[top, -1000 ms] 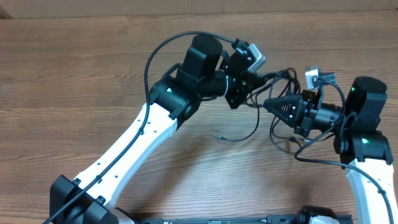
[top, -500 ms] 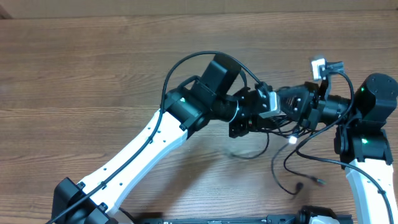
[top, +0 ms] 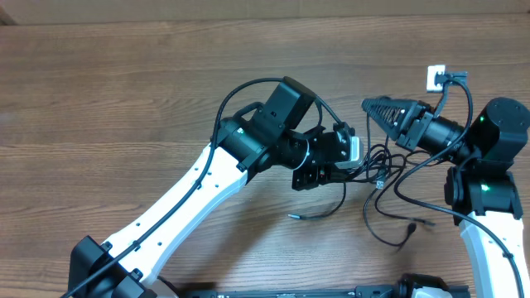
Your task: Untangle cables
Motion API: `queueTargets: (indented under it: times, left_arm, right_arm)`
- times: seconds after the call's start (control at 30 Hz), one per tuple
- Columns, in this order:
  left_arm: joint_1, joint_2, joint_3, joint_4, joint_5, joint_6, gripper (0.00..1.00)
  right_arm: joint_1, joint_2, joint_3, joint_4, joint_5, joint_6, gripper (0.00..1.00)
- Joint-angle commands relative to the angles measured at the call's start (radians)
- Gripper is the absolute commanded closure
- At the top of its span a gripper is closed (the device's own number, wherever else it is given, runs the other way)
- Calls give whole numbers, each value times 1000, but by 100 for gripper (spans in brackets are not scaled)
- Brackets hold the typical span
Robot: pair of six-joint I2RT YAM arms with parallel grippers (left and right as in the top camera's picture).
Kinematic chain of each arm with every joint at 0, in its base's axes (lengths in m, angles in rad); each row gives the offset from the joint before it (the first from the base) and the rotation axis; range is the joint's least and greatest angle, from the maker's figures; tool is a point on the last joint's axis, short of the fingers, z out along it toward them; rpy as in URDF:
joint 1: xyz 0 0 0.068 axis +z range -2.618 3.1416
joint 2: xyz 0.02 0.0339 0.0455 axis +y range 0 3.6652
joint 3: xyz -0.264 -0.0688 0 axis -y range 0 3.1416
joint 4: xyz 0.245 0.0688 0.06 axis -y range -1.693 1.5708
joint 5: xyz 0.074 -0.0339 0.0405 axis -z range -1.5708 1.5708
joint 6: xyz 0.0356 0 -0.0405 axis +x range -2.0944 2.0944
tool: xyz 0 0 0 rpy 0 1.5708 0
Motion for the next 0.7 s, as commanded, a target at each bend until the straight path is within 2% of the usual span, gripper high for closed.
queueTargets:
  times: [0.0, 0.13, 0.37, 0.5, 0.53, 0.67]
  left_arm:
    - [-6, -21, 6, -16, 34, 72, 96]
    - [-6, -44, 7, -19, 39, 86, 96]
    - [12, -124, 7, -19, 27, 101, 96]
    - [52, -168, 7, -21, -108, 55, 96]
    - [60, -174, 7, -21, -136, 32, 96]
    - [84, -178, 7, -12, -261, -72, 96]
  right_arm:
    - [2, -10, 13, 3, 185, 23, 87]
    - [2, -10, 13, -37, 296, 4, 87]
    - [2, -10, 13, -216, 552, 5, 87]
    - [2, -10, 13, -278, 608, 5, 86]
    - [2, -10, 13, -278, 608, 5, 84]
    - [2, -10, 13, -291, 604, 5, 64]
